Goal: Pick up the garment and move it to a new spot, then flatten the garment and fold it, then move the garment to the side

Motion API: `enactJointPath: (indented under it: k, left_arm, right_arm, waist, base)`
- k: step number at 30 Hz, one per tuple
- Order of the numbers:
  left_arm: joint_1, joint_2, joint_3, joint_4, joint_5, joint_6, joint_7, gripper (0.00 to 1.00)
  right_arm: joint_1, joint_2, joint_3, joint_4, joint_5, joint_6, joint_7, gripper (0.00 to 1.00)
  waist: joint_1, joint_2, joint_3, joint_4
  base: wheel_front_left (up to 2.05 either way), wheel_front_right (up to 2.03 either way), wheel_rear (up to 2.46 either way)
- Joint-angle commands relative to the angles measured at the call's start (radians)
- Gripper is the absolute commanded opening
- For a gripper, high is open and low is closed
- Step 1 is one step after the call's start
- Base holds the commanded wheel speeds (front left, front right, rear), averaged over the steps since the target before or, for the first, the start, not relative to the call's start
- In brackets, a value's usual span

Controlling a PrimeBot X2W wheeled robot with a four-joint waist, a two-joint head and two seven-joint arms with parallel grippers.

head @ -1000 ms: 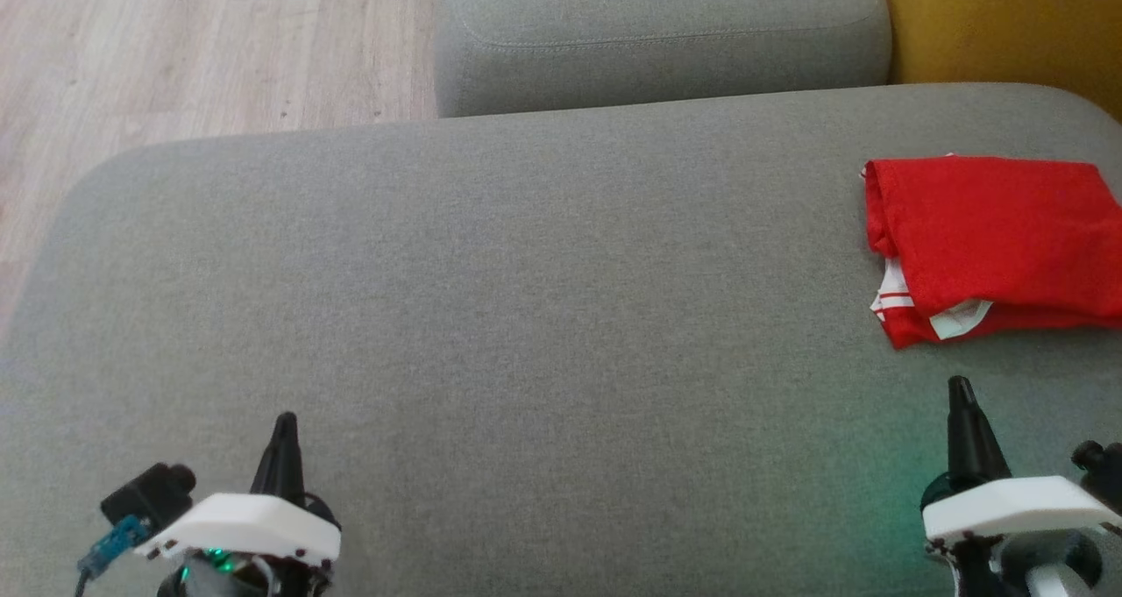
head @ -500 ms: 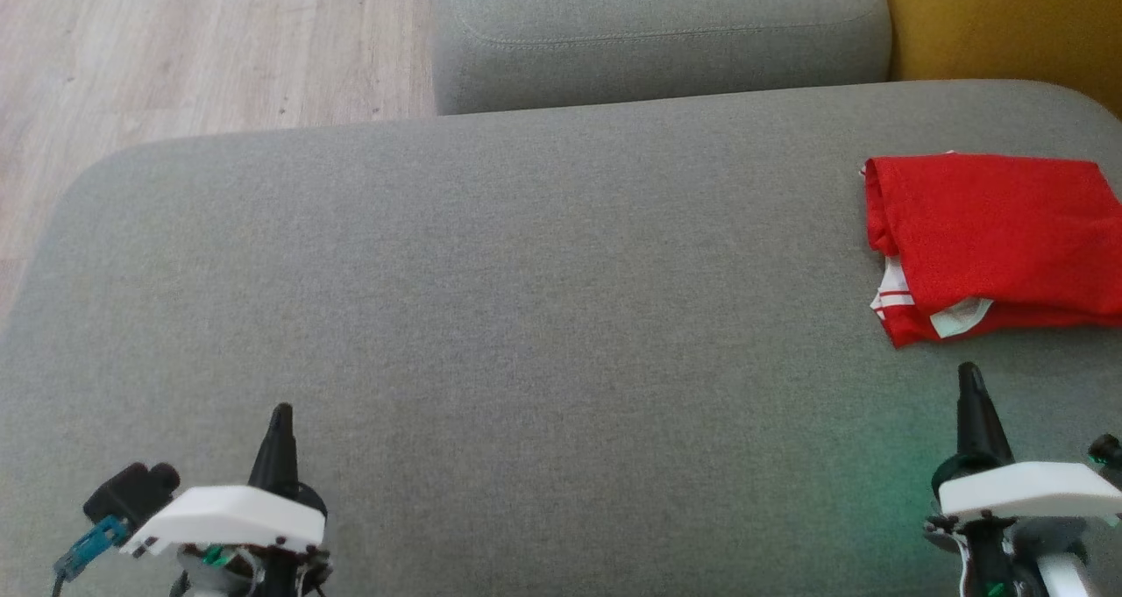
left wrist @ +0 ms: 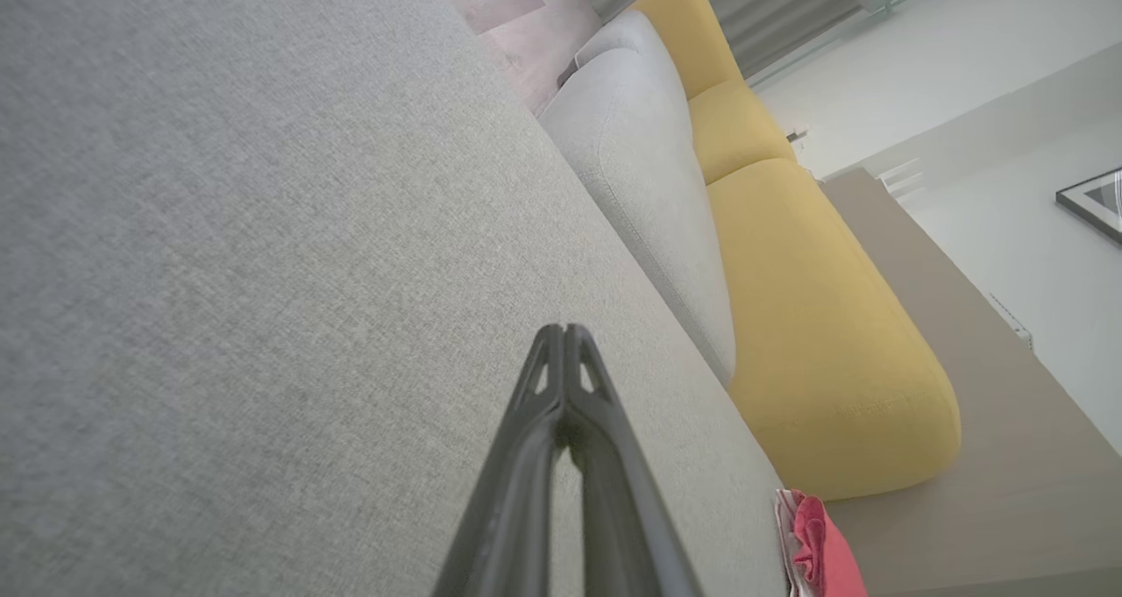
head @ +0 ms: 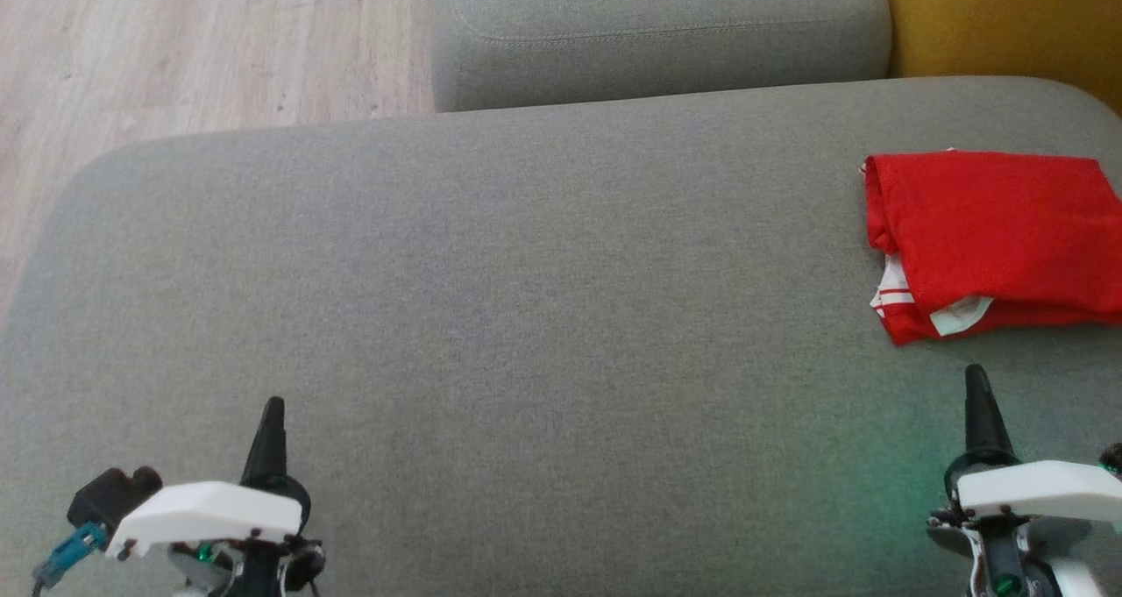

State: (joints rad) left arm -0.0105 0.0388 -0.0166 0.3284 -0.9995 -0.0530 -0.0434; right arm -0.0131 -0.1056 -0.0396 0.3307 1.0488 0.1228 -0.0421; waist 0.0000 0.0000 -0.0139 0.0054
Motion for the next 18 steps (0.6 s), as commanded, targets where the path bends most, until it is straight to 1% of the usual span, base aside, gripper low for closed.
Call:
enactJointPath:
  k: [1, 18]
  left_arm:
    - [-0.065, 0.008, 0.034, -0.038, -0.03, -0.01, 0.009, 0.0]
    - [-0.076, 0.009, 0.066, -0.053, -0.222, -0.032, 0.058, 0.0]
  right_arm:
    - [-0.059, -0.001, 0.003, -0.04, 0.03, 0.005, 0.008, 0.0]
    - [-0.071, 0.018, -0.023, -0.056, 0.206, 0.006, 0.057, 0.0]
  waist:
    - [0.0, 0.0, 0.0, 0.0]
    - [0.0, 0.0, 0.006, -0.002]
  base:
    - [0.0, 0.0, 0.0]
    - [0.0, 0.0, 0.0]
